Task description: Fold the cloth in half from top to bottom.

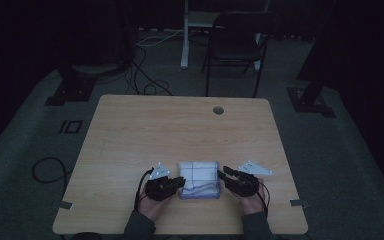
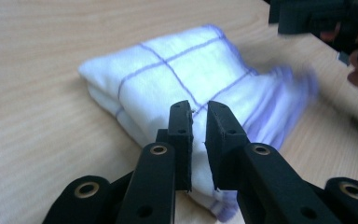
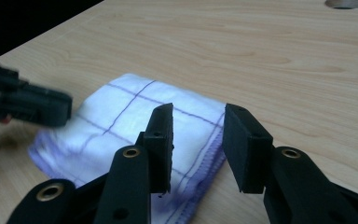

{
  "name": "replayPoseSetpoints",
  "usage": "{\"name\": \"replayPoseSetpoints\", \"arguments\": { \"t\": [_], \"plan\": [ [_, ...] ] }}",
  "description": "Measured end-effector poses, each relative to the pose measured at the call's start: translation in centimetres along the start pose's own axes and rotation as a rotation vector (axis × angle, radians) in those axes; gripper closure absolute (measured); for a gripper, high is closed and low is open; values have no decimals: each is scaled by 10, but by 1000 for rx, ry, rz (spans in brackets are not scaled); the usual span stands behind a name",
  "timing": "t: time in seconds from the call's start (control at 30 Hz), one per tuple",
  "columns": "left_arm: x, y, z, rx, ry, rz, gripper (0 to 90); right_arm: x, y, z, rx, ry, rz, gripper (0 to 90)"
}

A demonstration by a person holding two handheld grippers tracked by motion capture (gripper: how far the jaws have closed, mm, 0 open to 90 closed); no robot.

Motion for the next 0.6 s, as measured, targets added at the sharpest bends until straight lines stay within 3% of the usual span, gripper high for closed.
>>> {"name": "replayPoseSetpoints", "arguments": {
  "t": [0.27, 0.37, 0.6],
  "plan": [
    [8, -2, 7, -11, -5, -7, 797, -1, 14, 3, 25, -19, -5, 605],
    [6, -7, 11, -26, 3, -6, 790, 0, 23, 5, 55, -35, 7, 601],
    [4, -30, 18, -106, 5, -19, 769, 5, 42, 9, 114, -63, 15, 595]
  ]
}}
Point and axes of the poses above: each handheld gripper's, and its own axes: z roughly backward along the jaws, x roughly out of its underside, y roughly to its right, the point moved 7 cm from there along -z, roughly forward along the jaws, and after that the axes turned 2 degrees about -x, right-handed, at the moved point
